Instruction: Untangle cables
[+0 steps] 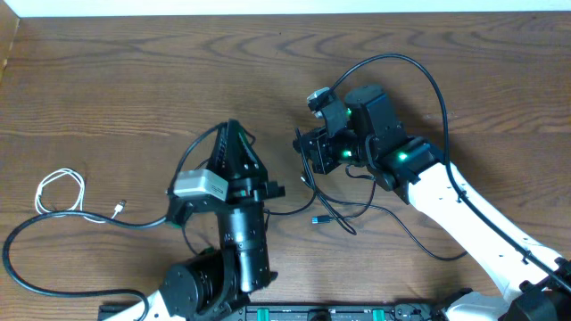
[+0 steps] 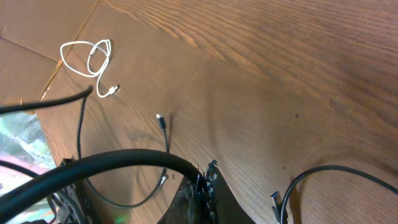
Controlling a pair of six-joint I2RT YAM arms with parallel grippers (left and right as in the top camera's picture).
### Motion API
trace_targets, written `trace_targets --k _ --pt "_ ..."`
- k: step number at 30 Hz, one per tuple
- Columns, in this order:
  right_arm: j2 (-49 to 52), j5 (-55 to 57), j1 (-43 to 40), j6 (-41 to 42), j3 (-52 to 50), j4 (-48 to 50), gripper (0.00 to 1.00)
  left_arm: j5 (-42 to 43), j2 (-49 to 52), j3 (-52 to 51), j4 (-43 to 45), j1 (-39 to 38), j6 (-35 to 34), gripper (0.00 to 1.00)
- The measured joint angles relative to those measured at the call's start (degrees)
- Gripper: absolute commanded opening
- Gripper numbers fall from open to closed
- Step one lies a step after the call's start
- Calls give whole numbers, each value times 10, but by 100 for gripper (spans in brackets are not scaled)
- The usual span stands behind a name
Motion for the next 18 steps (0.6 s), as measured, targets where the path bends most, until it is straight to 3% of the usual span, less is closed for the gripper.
trace_targets --k 5,11,18 --pt "0 0 0 0 0 -2 1 61 14 47 -14 47 -22 8" --pt "0 0 0 0 0 -3 1 182 39 141 -103 107 -42 8" --pt "0 3 0 0 0 -11 1 227 103 231 -156 184 -86 8"
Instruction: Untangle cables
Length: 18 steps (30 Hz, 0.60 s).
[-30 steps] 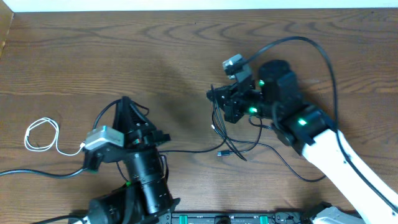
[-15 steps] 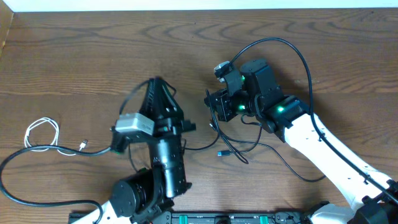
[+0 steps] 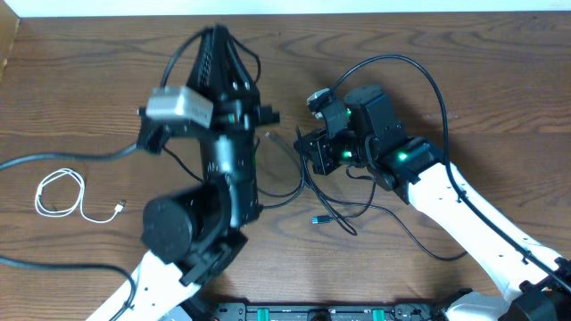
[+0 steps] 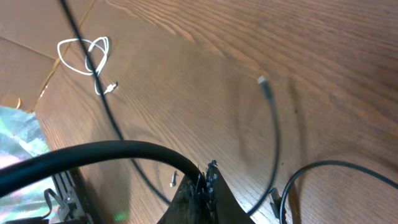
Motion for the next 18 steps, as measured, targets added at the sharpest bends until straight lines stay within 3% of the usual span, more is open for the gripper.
trace_targets --k 3,11,18 --pt "0 14 0 2 0 -17 1 7 18 6 -58 21 -32 8" --pt "0 37 -11 4 0 -61 1 13 33 8 -354 52 -148 8" --pt "0 42 -39 4 0 -81 1 35 32 7 -618 112 -370 8"
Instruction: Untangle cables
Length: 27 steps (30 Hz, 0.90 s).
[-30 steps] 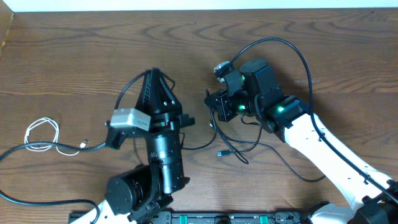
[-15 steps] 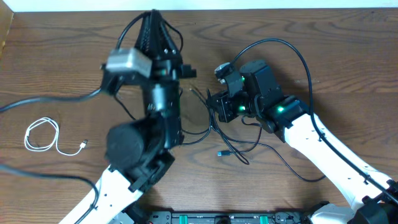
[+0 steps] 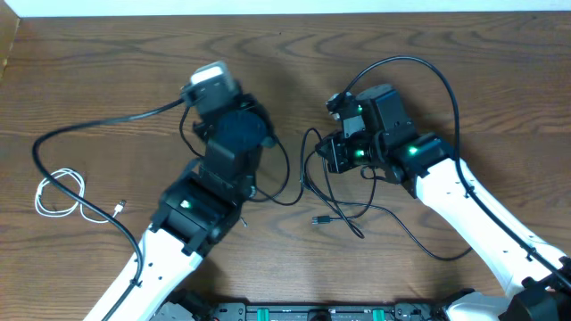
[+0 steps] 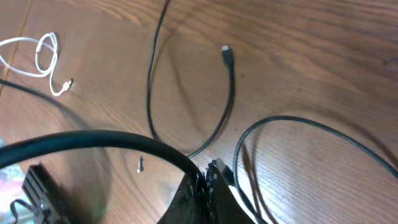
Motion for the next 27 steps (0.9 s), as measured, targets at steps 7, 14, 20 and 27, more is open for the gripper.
trace_targets --k 7,14,20,27 --pt "0 -5 0 0 0 -3 1 183 0 0 -115 84 -146 8" --pt "0 -17 0 8 0 -4 1 304 40 -3 -240 121 -183 8" --pt "0 -23 0 18 0 -7 1 333 123 -25 -243 121 -188 72" --pt "0 -58 0 21 0 -4 1 344 145 -29 -226 141 -183 82"
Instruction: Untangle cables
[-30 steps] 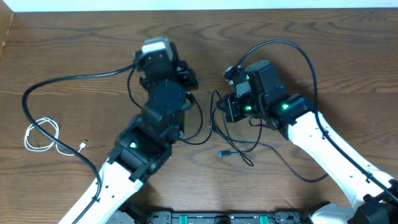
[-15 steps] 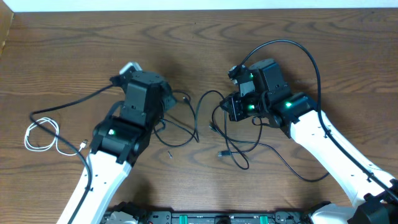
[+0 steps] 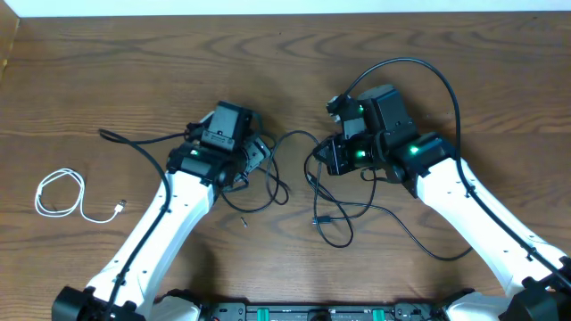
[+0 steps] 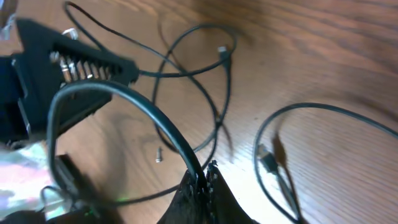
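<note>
Black cables lie in loose overlapping loops (image 3: 335, 214) on the wooden table between the arms. My right gripper (image 3: 323, 159) (image 4: 204, 176) is shut on a black cable (image 4: 127, 96) that arches up and left from its tips. My left gripper (image 3: 259, 153) (image 4: 127, 67) is low over the table, facing the right one. It looks shut on a thin black cable (image 4: 186, 71) that loops away to a plug (image 4: 222, 52). A second plug (image 4: 267, 163) lies near the right gripper.
A coiled white cable (image 3: 59, 193) lies by itself at the far left. A small screw (image 3: 242, 221) (image 4: 158, 155) lies on the wood in front of the left gripper. The table's far edge runs along the top of the overhead view.
My left arm has come down and drawn back toward the left, and its gripper is now low beside the right one. The thin cable's loops lie closer together. The right gripper has stayed in place.
My left gripper stood upright near the table's front with a thin cable, while the right stayed shut on its cable. Then the left was raised high over the table's far half, then lower to the right. Now it is down by the right gripper.
</note>
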Controlling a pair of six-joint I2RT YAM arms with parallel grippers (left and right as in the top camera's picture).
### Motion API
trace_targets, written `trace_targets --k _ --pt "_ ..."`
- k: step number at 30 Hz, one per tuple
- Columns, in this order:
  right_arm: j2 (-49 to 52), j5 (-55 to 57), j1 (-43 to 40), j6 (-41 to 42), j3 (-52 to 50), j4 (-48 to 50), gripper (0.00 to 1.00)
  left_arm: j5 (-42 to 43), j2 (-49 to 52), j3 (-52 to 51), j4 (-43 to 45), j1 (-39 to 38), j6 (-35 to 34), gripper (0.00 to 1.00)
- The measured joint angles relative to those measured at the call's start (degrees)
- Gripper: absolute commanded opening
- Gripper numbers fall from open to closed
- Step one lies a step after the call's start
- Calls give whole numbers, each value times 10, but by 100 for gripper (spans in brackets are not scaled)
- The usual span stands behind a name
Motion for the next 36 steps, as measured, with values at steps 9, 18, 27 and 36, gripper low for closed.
trace_targets --k 9,18,27,36 --pt "0 -31 20 1 0 48 1 2 -153 0 -7 117 65 90" --pt "0 -67 65 49 19 101 2 0 -338 0 -53 203 109 90" --pt "1 -83 66 86 184 87 2 -20 -373 0 -103 215 166 90" --pt "38 -35 66 80 262 128 1 -28 -367 0 -112 216 172 90"
